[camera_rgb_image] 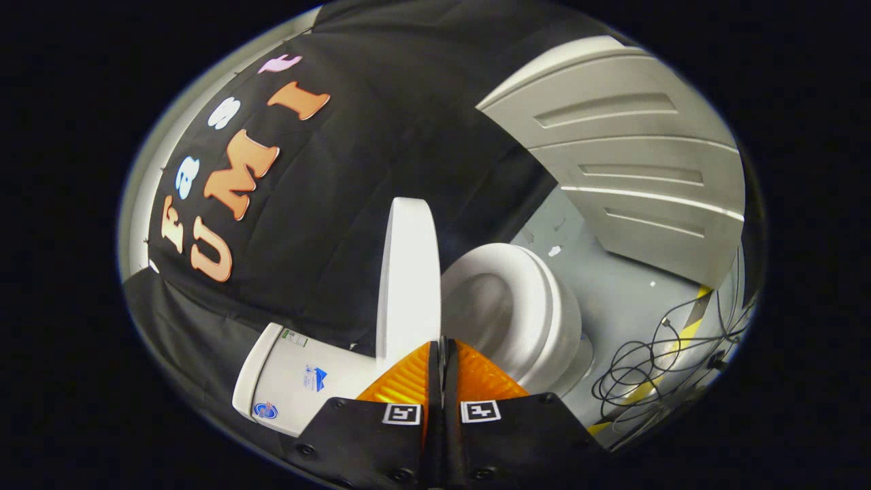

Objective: Open the toilet lid.

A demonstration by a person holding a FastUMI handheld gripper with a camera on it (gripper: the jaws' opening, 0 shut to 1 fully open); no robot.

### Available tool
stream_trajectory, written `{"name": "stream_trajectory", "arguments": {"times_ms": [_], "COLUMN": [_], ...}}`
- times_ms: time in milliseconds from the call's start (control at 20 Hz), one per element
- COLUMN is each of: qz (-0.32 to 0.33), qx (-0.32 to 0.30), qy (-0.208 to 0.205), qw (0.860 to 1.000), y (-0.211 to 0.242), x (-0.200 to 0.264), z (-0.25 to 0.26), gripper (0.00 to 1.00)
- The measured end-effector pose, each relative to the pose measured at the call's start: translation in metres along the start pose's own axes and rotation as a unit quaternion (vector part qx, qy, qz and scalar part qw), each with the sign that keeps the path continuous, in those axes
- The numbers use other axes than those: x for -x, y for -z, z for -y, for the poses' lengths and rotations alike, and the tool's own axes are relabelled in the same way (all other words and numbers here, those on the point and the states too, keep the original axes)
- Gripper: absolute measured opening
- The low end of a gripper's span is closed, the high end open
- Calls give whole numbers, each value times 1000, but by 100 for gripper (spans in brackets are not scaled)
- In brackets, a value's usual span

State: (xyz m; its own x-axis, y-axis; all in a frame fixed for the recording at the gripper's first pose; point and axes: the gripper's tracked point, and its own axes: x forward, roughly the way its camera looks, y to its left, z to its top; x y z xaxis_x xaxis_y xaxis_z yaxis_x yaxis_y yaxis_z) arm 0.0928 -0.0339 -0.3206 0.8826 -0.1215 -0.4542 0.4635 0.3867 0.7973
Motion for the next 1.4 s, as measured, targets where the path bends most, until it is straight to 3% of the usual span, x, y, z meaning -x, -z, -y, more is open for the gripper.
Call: {"name": "stream_trajectory", "arguments": {"times_ms": [800, 1400], "qz": [2, 3], "qx": [150, 270], "qy": [-16, -53], "qw": [989, 961], "y": [0, 44], "x": [23, 39], "z": [-124, -236], "gripper": [8, 8]}}
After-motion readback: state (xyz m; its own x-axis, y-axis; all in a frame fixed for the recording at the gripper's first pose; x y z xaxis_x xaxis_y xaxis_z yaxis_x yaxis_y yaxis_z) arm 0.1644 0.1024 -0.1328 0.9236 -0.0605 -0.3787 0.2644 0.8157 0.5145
